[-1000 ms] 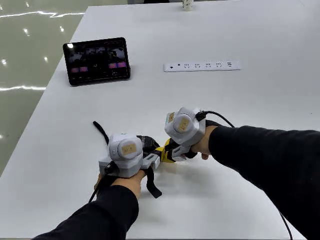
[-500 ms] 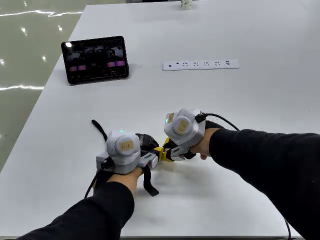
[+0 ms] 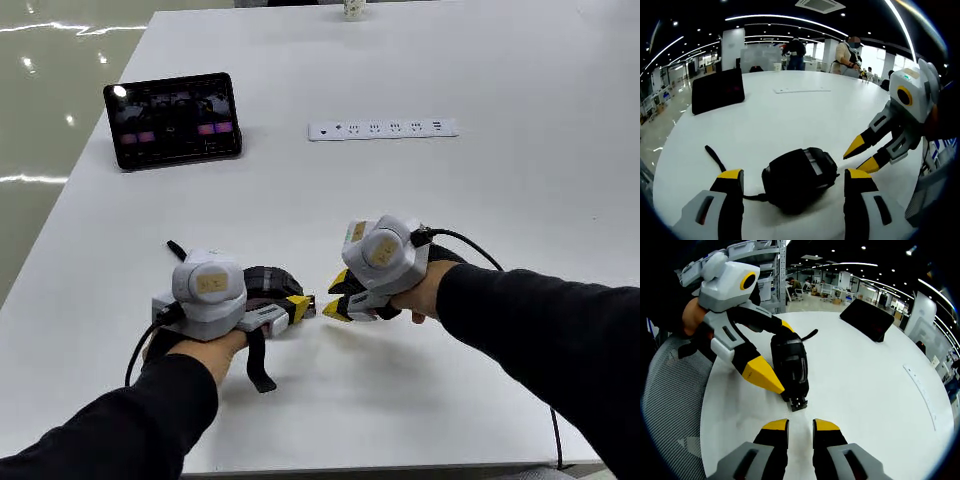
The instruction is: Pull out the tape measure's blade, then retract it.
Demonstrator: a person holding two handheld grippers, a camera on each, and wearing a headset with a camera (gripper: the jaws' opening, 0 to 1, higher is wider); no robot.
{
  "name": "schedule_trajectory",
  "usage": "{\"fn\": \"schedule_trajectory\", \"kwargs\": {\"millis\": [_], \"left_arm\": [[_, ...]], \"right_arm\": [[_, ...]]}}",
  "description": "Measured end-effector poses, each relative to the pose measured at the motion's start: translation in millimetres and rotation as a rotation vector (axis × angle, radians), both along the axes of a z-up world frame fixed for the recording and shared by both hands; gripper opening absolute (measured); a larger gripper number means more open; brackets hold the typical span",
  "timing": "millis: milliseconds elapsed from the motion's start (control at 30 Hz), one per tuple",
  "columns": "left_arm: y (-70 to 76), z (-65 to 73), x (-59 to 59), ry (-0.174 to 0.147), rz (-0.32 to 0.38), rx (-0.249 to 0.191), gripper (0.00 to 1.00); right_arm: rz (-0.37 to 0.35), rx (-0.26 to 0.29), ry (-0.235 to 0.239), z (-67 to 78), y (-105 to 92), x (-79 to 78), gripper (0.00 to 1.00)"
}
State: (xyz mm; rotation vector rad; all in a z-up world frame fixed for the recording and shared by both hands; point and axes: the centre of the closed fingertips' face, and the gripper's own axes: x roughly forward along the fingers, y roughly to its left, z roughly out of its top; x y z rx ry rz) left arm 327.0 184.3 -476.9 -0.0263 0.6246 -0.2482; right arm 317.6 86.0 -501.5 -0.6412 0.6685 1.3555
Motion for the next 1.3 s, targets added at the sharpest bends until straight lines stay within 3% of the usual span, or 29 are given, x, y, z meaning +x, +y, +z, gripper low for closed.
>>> {"fn": "schedule_trajectory", "kwargs": {"millis": [300, 433, 767, 833, 1067, 1100, 1167, 1200, 1300], "left_arm": [[16.7, 3.5, -19.4, 0.016, -0.083, -0.026, 0.99], [27.5, 3.7, -32.2, 0.036, -0.109, -0.023, 0.99], [46.3, 19.5, -53.6, 0.030, -0.231, -0.026, 0.99], [49.7, 15.4, -63.5, 0.086, -0.261, -0.008, 0.99], [60.3, 26.4, -72.1, 0.059, -0.306, 0.015, 0.99], [66.0, 24.6, -74.4, 0.078, -0.308, 0.041, 0.99], [65.8, 24.4, -80.4, 0.110, -0.321, 0.008, 0.99], [69.1, 29.1, -80.4, 0.082, -0.325, 0.013, 0.99], [75.3, 32.0, -84.0, 0.088, -0.323, 0.011, 0.99]], "right_arm": [[-0.110, 0.043, 0.015, 13.4, -51.5, -8.2, 0.21], [-0.162, 0.063, 0.015, 18.9, -70.6, -8.5, 0.24], [-0.277, 0.088, 0.016, 34.0, -122.5, -16.4, 0.34], [-0.294, 0.084, 0.010, 36.3, -133.6, -16.8, 0.36], [-0.323, 0.072, -0.010, 41.7, -168.4, -18.7, 0.42], [-0.319, 0.078, -0.010, 43.6, -172.8, -21.7, 0.44], [-0.324, 0.080, -0.004, 44.5, -179.4, -24.7, 0.49], [-0.341, 0.080, 0.009, 46.3, -184.0, -28.5, 0.51], [-0.363, 0.091, 0.026, 48.4, -195.5, -33.7, 0.59]]}}
